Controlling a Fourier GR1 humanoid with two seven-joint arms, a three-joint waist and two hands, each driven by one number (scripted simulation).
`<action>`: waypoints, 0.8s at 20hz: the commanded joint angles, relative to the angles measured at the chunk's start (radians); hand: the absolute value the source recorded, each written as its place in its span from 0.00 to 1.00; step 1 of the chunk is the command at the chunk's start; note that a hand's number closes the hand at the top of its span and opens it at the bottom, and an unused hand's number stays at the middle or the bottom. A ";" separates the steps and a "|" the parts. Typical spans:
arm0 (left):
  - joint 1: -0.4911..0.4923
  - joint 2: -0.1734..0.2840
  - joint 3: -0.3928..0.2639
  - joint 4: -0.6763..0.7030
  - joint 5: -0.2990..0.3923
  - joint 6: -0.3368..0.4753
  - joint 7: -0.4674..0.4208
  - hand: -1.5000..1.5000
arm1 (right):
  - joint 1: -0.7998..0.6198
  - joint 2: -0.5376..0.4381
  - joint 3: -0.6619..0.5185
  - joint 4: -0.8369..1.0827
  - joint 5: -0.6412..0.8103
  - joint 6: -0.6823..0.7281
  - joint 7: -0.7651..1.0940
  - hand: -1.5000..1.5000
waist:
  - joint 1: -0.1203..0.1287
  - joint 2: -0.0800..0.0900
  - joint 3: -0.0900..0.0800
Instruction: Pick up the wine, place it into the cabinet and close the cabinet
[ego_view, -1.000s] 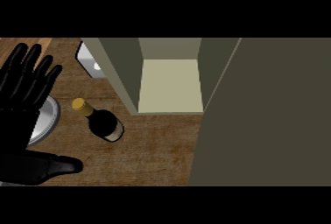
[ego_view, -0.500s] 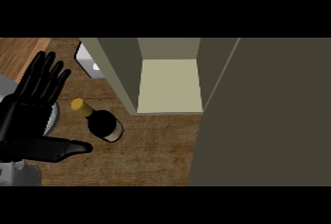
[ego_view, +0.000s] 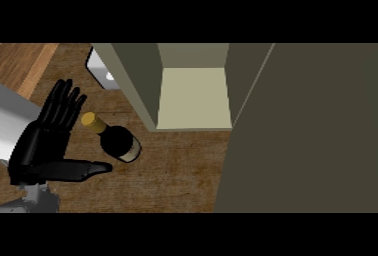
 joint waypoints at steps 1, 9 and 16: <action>0.013 -0.008 0.002 0.076 -0.054 0.008 -0.085 0.00 | 0.041 -0.033 0.059 -0.204 0.136 -0.022 0.086 0.00 | -0.004 -0.001 0.000; 0.026 0.016 0.046 0.225 -0.045 -0.047 -0.207 0.00 | 0.059 -0.061 0.110 -0.183 0.146 -0.052 0.028 0.00 | -0.002 0.000 0.000; 0.005 0.016 0.046 0.363 -0.057 -0.079 -0.283 0.00 | -0.015 -0.112 0.035 -0.227 0.111 -0.069 0.122 0.00 | -0.004 0.000 0.000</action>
